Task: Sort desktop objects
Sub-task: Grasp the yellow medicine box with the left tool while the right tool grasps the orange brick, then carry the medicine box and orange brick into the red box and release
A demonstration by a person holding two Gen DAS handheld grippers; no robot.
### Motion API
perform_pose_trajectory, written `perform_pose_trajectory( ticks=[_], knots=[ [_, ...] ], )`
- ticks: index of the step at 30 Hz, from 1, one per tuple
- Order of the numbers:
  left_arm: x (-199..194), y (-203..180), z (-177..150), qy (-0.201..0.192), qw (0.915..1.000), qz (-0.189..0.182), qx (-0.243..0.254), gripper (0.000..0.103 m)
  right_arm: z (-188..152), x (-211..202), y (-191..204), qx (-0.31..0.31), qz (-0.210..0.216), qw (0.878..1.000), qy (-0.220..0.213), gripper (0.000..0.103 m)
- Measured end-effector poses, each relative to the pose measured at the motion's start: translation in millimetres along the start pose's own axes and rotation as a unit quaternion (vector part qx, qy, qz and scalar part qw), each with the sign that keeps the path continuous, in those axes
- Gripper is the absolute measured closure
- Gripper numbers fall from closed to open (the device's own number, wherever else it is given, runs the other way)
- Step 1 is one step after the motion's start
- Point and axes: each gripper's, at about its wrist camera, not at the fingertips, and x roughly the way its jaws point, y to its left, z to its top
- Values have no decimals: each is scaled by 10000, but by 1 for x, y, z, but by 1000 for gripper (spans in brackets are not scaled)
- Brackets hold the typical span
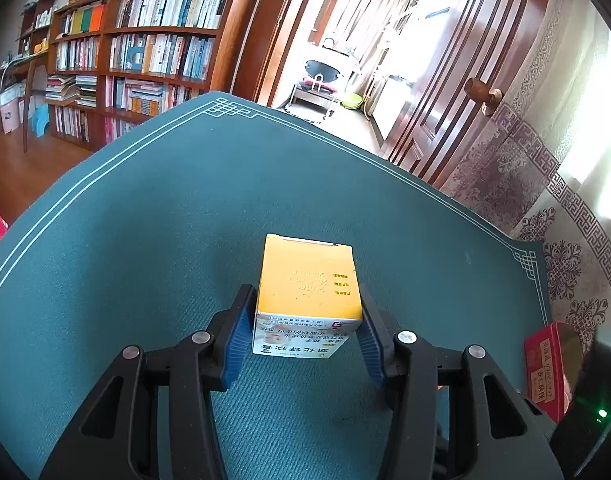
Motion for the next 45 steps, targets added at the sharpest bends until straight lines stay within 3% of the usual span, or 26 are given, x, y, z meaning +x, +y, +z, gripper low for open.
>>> perform_pose_trajectory(
  ticks=[4, 6, 24, 45],
  knots=[
    [0, 0, 0, 24, 10000, -39, -34, 52, 1, 5, -1, 56, -1, 10000, -9, 44],
    [0, 0, 0, 22, 10000, -50, -27, 52, 0, 3, -1, 99, 29, 9999, -30, 55],
    [-7, -32, -14, 16, 9985, -221, 499, 52, -29, -52, -28, 784, 35, 9967, -222, 55],
    [-33, -95, -50, -110, 9847, -698, 1595, 52, -83, -129, -63, 1160, -622, 9879, -819, 55]
  ],
)
